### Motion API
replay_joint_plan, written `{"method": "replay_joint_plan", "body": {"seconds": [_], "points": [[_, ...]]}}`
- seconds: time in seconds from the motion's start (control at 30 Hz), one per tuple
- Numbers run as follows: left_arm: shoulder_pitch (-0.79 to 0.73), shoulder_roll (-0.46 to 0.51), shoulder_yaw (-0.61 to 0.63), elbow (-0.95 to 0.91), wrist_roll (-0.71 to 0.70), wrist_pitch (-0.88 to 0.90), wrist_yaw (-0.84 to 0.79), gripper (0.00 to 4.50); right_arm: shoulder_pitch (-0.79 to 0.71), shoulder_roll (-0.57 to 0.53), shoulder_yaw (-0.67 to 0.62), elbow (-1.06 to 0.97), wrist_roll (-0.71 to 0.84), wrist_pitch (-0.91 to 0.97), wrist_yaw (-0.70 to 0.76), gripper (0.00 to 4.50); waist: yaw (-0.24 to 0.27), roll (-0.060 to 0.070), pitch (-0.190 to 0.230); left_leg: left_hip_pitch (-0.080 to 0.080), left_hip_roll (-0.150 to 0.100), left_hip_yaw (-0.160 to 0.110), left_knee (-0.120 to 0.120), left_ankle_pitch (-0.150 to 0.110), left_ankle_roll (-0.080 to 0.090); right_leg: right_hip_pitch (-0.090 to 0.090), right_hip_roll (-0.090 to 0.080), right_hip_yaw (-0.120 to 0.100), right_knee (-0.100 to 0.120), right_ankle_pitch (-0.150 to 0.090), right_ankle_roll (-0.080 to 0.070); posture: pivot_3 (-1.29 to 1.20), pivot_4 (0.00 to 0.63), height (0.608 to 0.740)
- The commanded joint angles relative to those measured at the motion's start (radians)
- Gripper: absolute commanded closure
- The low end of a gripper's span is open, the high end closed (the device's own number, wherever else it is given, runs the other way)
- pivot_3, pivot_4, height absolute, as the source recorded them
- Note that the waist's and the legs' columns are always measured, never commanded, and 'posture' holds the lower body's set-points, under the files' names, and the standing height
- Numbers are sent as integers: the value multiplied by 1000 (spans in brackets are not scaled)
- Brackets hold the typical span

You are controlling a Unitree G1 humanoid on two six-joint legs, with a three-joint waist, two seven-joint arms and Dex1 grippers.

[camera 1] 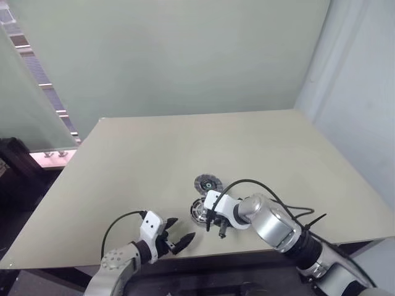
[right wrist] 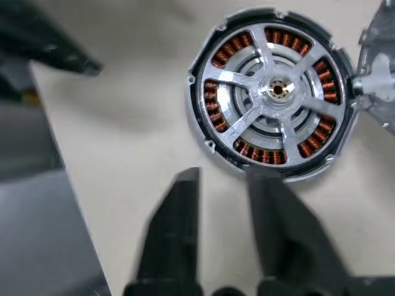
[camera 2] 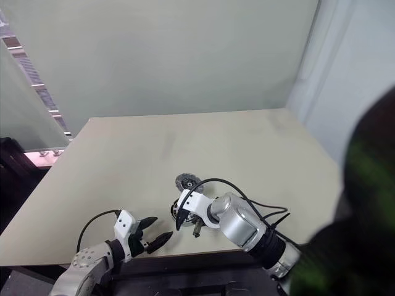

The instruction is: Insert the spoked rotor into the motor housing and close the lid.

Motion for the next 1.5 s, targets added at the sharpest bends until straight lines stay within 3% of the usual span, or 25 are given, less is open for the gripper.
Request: {"method": "replay_joint_plan", "body": {"seconds": [0.03, 0.2, 0.53, 1.07, 1.17, 1.5], "points": [[-14, 2, 8, -17, 2, -18, 0, 0, -55, -13, 36, -45, 8, -45, 23, 1835, 1, 0, 0, 0, 0, -1, 0, 0, 0, 0, 0, -1, 0, 0, 0, 0, 0, 740], [-15, 4, 8, -24, 5, -12, 0, 0, -83, -18, 92, 5, -32, -120, 3, 47, 1, 0, 0, -1, -1, 0, 0, 0, 0, 0, -1, 0, 0, 0, 0, 0, 0, 740], [-14, 9, 10, -43, 5, 3, 6, 0, -134, -61, 191, 97, -114, -246, 44, 47, 1, 0, 0, 0, -1, 0, 1, 0, 0, 1, -1, 0, -1, 0, 0, 0, 0, 740], [4, 16, 7, -79, 5, 22, 7, 0, -126, -8, 212, 177, -175, -291, 71, 47, 1, 0, 0, 0, -1, 0, 0, 0, 0, 1, -1, 0, 0, 0, 0, 0, 0, 740], [4, 17, 8, -81, 5, 25, 8, 0, -125, 2, 204, 210, -182, -301, 66, 639, 1, 0, 0, 0, -1, 0, 0, 0, 0, 1, -1, 0, 0, 0, 0, 0, 0, 740], [0, 17, 8, -85, 3, 32, 14, 0, -102, 31, 156, 268, -205, -321, 33, 4070, 0, -1, 0, 4, 0, 0, 0, 0, 0, 3, 0, 0, 0, 0, 0, 0, 0, 740]]}}
